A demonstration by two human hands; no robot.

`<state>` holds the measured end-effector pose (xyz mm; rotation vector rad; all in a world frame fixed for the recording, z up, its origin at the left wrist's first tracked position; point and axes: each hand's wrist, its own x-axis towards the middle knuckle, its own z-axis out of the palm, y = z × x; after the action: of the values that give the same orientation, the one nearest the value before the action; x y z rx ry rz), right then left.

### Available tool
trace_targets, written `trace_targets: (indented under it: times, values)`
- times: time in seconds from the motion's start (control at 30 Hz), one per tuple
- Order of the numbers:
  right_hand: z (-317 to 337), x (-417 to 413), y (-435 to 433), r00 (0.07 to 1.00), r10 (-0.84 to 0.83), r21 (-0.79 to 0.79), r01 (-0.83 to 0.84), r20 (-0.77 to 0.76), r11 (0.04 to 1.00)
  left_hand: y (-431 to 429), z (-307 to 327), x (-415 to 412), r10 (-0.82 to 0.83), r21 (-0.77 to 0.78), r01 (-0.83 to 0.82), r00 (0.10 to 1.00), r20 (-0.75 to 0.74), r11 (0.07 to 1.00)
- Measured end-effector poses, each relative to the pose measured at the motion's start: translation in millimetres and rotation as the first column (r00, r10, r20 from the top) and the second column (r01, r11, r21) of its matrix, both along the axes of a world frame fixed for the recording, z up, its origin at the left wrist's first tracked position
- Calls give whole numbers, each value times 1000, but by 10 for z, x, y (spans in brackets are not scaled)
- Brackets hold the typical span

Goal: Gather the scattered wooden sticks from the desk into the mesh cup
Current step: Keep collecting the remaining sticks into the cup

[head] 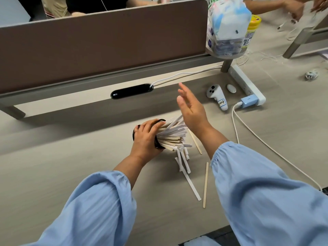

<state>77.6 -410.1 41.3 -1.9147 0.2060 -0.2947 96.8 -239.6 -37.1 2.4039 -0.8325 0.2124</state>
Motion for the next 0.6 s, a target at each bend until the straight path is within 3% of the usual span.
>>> trace_targets:
  times: [0.13,0.2,0.27,0.33,0.47,0.57,0.6]
  values:
    - [-103,73,-52,980,54,-313,-113,-189,943,-26,30,-17,16,-96,-19,999,-28,995]
    - [-162,53,-42,932,86,-273,-191,-353,943,-55,60,-17,59,-155,-65,997,-45,986]
    - [-229,31,28,892,157,-204,-263,-424,943,-109,89,-22,110,-173,-121,991,-72,978]
    - [-233,27,75,895,185,-176,-275,-405,945,-152,105,-35,140,-170,-155,985,-99,973]
    - [-89,15,12,970,35,-120,-65,-242,991,-166,127,-40,124,-194,-146,985,-124,970]
    - [-79,-18,71,938,158,-17,-172,-309,985,-218,160,-43,141,-201,-168,979,-145,965]
    - [-76,-10,90,940,153,71,-138,-305,988,-228,162,-44,143,-199,-172,978,-154,965]
